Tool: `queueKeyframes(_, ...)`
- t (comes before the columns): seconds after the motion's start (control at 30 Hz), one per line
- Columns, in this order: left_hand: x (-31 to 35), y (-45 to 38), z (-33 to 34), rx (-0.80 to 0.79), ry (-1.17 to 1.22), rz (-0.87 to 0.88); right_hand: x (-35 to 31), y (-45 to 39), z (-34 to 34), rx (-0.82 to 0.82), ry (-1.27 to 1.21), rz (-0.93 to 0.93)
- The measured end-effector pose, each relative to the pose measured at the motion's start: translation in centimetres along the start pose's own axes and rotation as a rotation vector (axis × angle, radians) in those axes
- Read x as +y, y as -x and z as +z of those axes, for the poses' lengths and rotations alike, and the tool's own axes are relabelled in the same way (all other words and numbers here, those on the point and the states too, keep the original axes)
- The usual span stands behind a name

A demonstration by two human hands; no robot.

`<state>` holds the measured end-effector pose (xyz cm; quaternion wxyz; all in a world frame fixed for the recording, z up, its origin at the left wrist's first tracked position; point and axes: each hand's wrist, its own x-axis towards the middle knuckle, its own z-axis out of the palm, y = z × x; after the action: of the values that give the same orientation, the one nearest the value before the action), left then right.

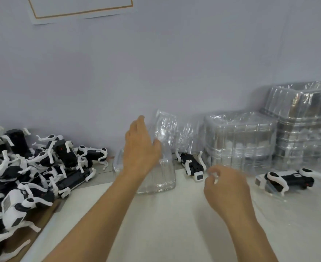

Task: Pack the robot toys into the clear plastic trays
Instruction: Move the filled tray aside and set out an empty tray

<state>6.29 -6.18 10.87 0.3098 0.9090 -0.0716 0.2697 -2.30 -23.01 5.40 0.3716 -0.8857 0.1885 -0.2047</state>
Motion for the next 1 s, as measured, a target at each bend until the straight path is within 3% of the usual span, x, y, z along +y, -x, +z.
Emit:
queueKeyframes(0.13, 0.8, -5.0, 0.9, -0.176, -0.269, -0.075, -0.1, 0.3, 0.9, -0.037, -0.107, -0.026)
queueKeyframes(0.27, 0.7, -7.3, 1.1, -0.125, -0.495, 0.013, 0.0, 0.5, 1.5, -0.056, -0.179, -0.051)
queueKeyframes(0.53, 0.1, -6.5, -0.2, 0.133, -0.321, 0.029, -0.9, 0.7, 2.1, -0.008, -0.352, -0.128)
queueKeyframes(0.73, -2.0, -6.5, -4.5, 0.235, -0.024, -0.258, -1.7, 1.0, 2.7, -0.045, -0.506, -0.169)
queueKeyframes(0.9, -2.5, -0.8, -5.7, 0.169, 0.701, -0.568, -2.2, 1.5, 2.9, -0.174, -0.618, -0.141)
queueKeyframes(1.0, -2.6, 3.8, -5.4, 0.056, 1.010, -0.721, -2.6, 1.8, 2.9, -0.240, -0.671, -0.145)
